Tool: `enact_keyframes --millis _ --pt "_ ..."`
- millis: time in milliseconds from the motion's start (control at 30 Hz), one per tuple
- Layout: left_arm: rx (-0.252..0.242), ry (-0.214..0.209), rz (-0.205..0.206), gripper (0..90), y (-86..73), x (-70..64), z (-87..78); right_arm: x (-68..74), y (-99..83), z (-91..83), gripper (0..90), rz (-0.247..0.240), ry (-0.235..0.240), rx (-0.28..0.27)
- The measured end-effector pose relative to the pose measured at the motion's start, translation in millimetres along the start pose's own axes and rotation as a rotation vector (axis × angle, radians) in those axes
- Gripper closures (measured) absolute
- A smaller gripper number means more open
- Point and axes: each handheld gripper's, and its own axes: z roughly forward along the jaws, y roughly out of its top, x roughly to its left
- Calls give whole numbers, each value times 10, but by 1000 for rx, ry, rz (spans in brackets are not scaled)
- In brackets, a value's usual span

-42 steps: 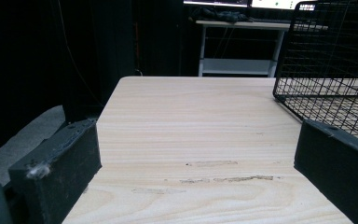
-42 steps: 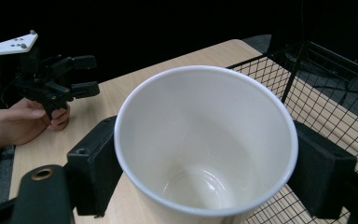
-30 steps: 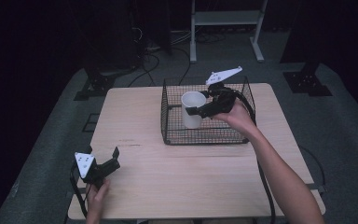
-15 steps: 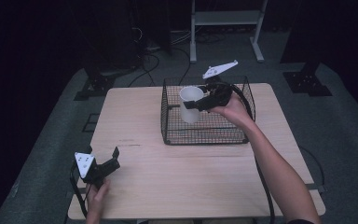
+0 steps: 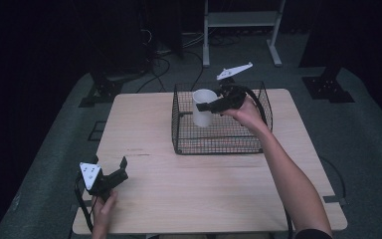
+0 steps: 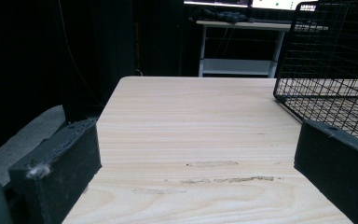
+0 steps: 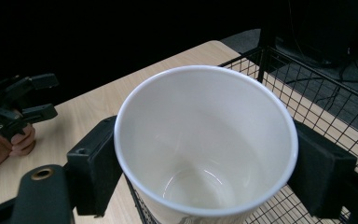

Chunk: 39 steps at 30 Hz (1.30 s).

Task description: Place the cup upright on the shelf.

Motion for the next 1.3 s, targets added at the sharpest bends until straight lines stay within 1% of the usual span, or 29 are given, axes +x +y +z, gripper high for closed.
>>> enact_keyframes --millis 267,367,500,733,767,867,1000,1200,1300 --pt "1 2 -6 0 0 4 3 -91 -30 121 196 20 0 13" --pt "0 2 -6 0 0 4 2 -128 -44 152 196 30 -6 15" --pt "0 2 -4 0 0 2 1 -171 -61 188 196 29 -21 31" --pt "-1 0 -6 0 0 5 3 -299 -116 230 196 58 -31 31" --pt "-1 0 -6 0 0 5 2 -308 -126 238 196 65 -29 34" --pt "-1 -1 -5 0 0 5 -1 -327 -142 270 196 60 -37 42" --pt "-2 0 -7 0 0 5 -1 -361 -157 310 196 71 -42 41" --pt "-1 0 -7 0 0 8 -1 -465 -230 378 196 99 -51 57" --pt "-3 1 -11 0 0 10 0 -510 -269 423 195 101 -73 79"
